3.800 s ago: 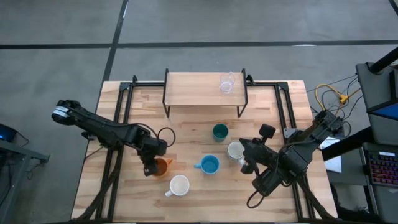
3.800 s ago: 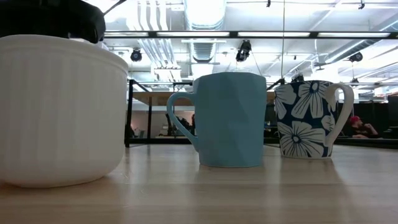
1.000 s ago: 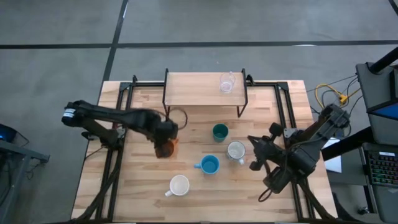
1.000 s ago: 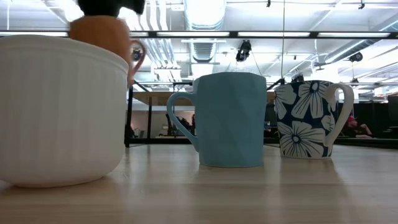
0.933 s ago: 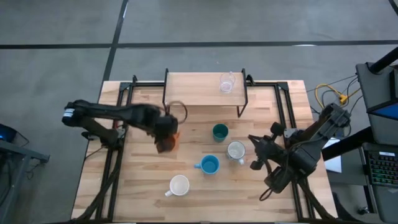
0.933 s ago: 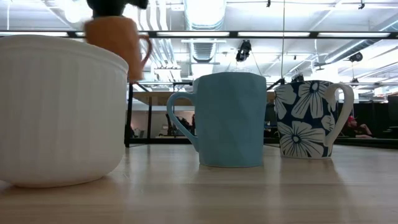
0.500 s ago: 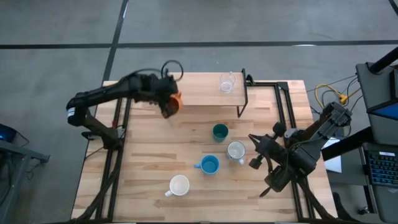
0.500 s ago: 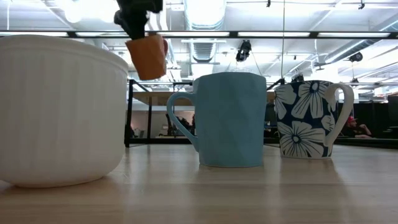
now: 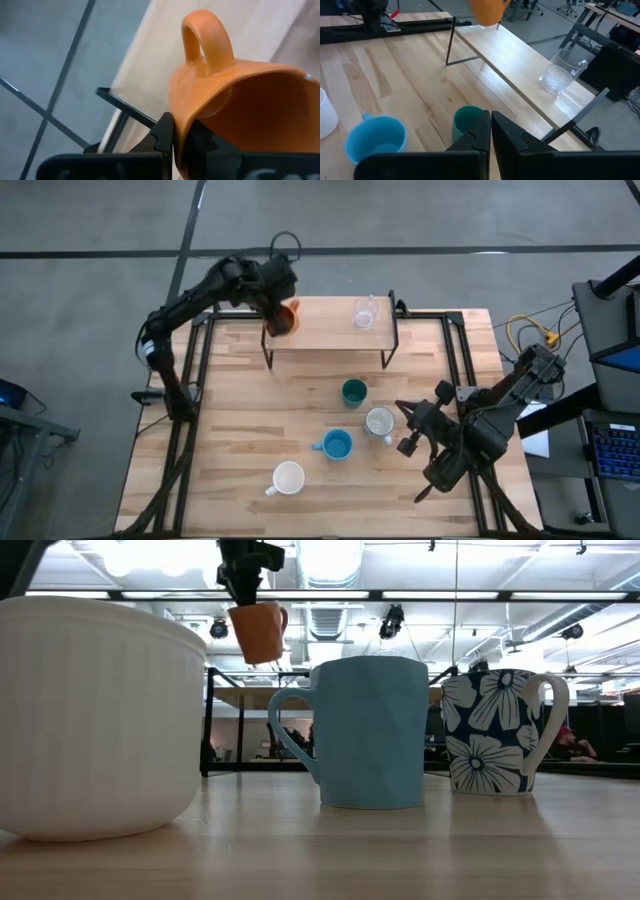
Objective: Stack small to large cups/mugs on shelf
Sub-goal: Put the orange mug on the shelf
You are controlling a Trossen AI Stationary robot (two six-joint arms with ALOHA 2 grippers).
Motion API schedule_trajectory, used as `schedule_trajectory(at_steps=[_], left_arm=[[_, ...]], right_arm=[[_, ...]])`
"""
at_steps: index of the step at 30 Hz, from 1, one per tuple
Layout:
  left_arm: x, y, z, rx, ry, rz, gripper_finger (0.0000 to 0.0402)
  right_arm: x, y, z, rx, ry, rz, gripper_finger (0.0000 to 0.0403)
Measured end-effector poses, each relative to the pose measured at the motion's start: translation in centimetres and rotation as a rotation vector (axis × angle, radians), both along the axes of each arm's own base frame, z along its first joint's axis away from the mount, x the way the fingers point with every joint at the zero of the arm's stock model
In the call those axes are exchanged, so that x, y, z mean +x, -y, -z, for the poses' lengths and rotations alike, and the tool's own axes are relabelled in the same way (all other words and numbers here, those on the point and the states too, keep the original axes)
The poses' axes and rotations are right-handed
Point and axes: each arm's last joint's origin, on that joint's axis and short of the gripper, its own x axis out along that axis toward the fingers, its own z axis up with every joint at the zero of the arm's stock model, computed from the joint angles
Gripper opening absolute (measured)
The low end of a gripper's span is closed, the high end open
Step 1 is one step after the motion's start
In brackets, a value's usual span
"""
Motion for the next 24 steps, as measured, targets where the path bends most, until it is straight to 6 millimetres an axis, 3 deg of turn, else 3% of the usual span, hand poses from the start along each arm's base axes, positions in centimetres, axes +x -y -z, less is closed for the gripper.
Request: schedule_trajectory(at_steps=[8, 17, 24], left_arm=[[-0.5, -3.3, 0.3, -0.129, 0.015, -0.002, 0.0002], [-1.0, -5.2, 1.1, -0.174, 0.018, -0.055, 0.0002], [0.1, -6.0, 2.6, -0.225, -0.002, -0.052, 0.0002]], right_arm=[[0.1, -0.1, 0.0, 0.015, 0.008, -0.001, 0.0009], [0.1, -0.1, 0.0, 0.018, 0.007, -0.002, 0.0009], [0.1, -0.1, 0.0, 0.023, -0.002, -0.006, 0.0009]])
